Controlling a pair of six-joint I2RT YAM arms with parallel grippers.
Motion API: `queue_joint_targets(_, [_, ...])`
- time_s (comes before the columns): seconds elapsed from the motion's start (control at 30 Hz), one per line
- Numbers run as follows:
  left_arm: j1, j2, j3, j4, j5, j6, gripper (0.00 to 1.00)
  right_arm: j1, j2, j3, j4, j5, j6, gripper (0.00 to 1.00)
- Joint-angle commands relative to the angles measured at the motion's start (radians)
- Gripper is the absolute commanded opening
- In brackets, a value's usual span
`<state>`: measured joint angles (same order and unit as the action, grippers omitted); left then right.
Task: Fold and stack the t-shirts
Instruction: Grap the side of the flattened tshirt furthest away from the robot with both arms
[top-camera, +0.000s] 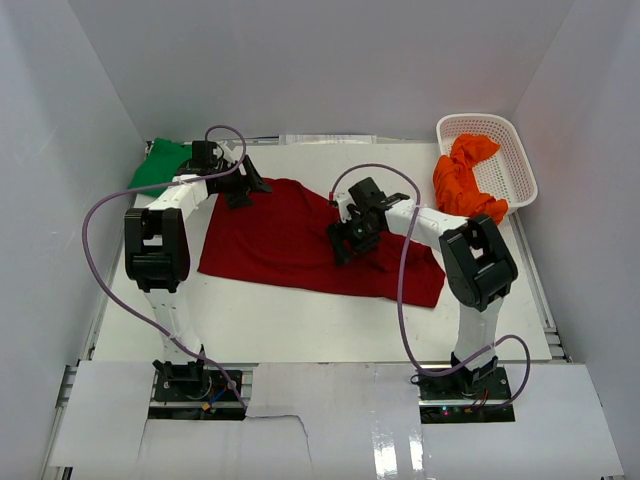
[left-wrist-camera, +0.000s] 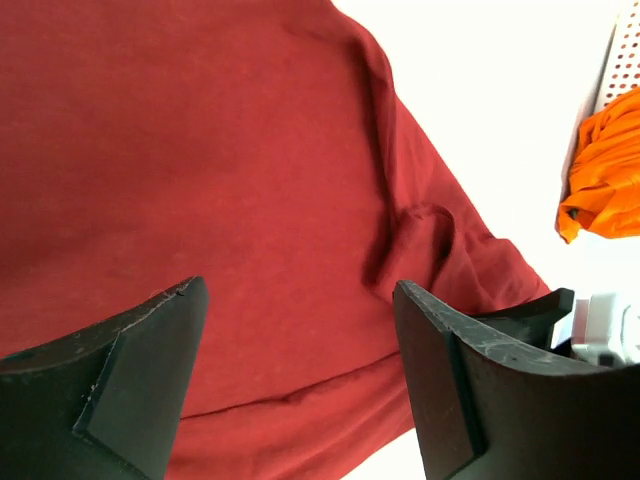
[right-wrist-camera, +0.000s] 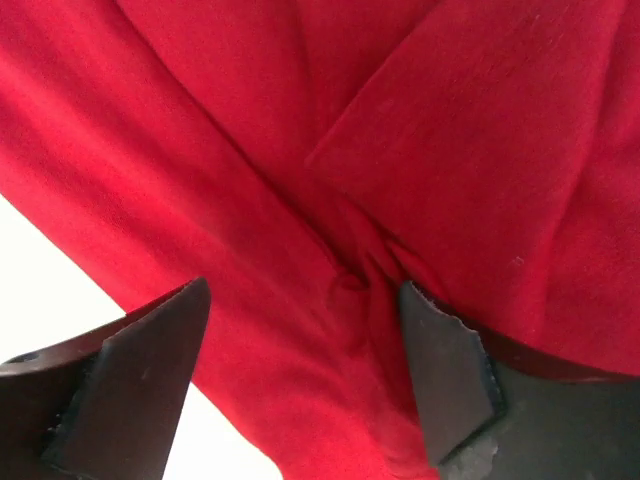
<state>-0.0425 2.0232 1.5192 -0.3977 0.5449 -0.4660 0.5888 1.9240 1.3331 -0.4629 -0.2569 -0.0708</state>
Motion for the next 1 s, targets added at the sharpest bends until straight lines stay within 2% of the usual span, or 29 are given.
queue_joint_targets(0.0, [-0.003,-0.063,0.007,-0.023,-0.014,0.023,0.85,-0.055,-0.071,-0.011,-0.054,0.018,0.048,0.87])
queue_joint_targets(0.1, [-0.003,-0.060,0.015,-0.029,-0.014,0.026,0.86,-0.138,-0.111,0.012,-0.040,-0.073,0.090,0.89])
queue_joint_targets(0.37, [-0.005,-0.044,0.016,-0.036,-0.037,0.043,0.86,-0.230,-0.066,0.101,-0.023,-0.102,0.135,0.87])
queue_joint_targets(0.53, [-0.005,-0.018,0.019,-0.039,-0.060,0.030,0.86,-0.253,0.018,0.150,-0.037,-0.163,0.152,0.72])
queue_joint_targets(0.63, [-0.004,-0.014,0.021,-0.041,-0.071,0.030,0.86,-0.247,0.047,0.167,-0.056,-0.209,0.129,0.70])
queue_joint_targets(0.83, [-0.005,-0.012,0.032,-0.059,-0.092,0.043,0.86,-0.163,-0.051,0.094,-0.022,-0.148,0.020,0.72])
queue_joint_targets(0.97, [-0.003,-0.012,0.027,-0.061,-0.097,0.043,0.86,-0.094,-0.130,0.025,0.061,0.016,-0.033,0.71])
